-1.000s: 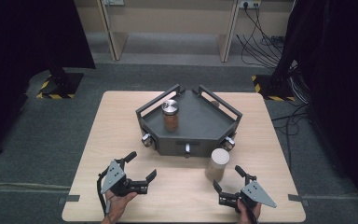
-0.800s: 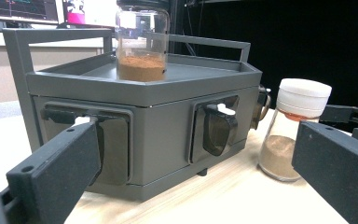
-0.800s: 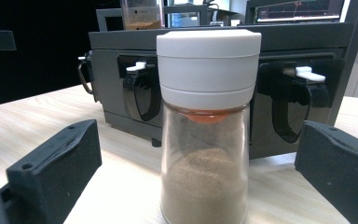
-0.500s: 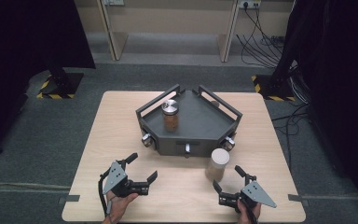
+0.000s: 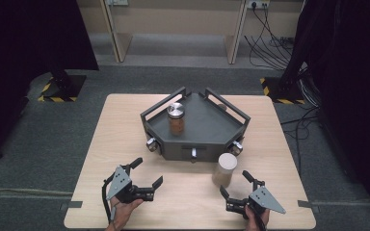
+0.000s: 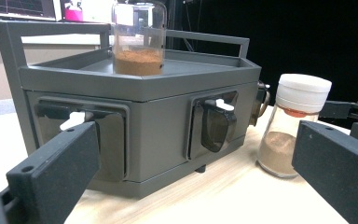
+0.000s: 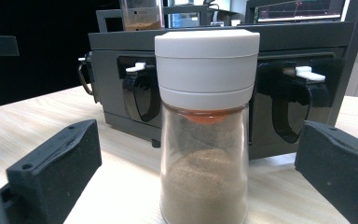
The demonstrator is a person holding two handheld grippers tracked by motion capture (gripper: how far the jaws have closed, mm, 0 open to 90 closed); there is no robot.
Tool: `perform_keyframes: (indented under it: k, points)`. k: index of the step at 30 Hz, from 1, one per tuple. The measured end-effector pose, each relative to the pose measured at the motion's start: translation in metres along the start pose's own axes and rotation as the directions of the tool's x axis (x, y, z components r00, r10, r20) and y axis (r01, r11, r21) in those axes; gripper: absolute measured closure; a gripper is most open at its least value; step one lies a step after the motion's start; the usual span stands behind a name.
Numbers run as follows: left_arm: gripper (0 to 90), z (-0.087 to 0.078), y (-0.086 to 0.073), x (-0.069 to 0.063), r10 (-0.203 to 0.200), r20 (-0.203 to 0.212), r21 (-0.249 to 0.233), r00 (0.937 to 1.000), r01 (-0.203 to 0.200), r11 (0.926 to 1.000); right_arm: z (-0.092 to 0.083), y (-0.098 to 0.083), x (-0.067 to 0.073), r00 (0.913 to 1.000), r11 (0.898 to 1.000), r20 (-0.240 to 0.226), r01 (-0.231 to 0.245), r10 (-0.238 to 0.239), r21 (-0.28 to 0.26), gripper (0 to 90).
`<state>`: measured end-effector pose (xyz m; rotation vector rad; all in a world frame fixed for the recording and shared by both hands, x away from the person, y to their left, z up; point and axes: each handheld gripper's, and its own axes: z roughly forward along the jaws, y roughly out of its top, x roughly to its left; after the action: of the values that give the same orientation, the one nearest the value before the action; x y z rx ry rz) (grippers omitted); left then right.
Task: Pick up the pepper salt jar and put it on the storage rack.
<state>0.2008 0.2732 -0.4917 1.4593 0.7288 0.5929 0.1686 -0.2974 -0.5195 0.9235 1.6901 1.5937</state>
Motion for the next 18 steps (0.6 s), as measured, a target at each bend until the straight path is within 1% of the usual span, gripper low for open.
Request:
perform_keyframes:
  k: [4, 13, 18]
  points:
    - [0.1, 0.0001, -0.0003, -0.0003, 0.002, 0.004, -0.001, 1.0, -0.002, 1.0, -0.0002, 0.0007, 0.0008, 1.0, 1.0, -0.001, 0.008, -0.008, 0.0, 0.6]
    - [0.2, -0.0008, -0.0016, 0.0003, -0.002, 0.004, -0.001, 1.0, 0.002, 1.0, -0.0002, 0.0008, 0.0008, 1.0, 1.0, 0.003, 0.008, -0.008, 0.001, 0.6]
    - [0.2, -0.0012, -0.0029, 0.0006, -0.003, 0.005, 0.007, 1.0, 0.003, 1.0, -0.0005, 0.001, 0.0022, 0.9999, 1.0, 0.006, 0.011, -0.011, 0.0, 0.6]
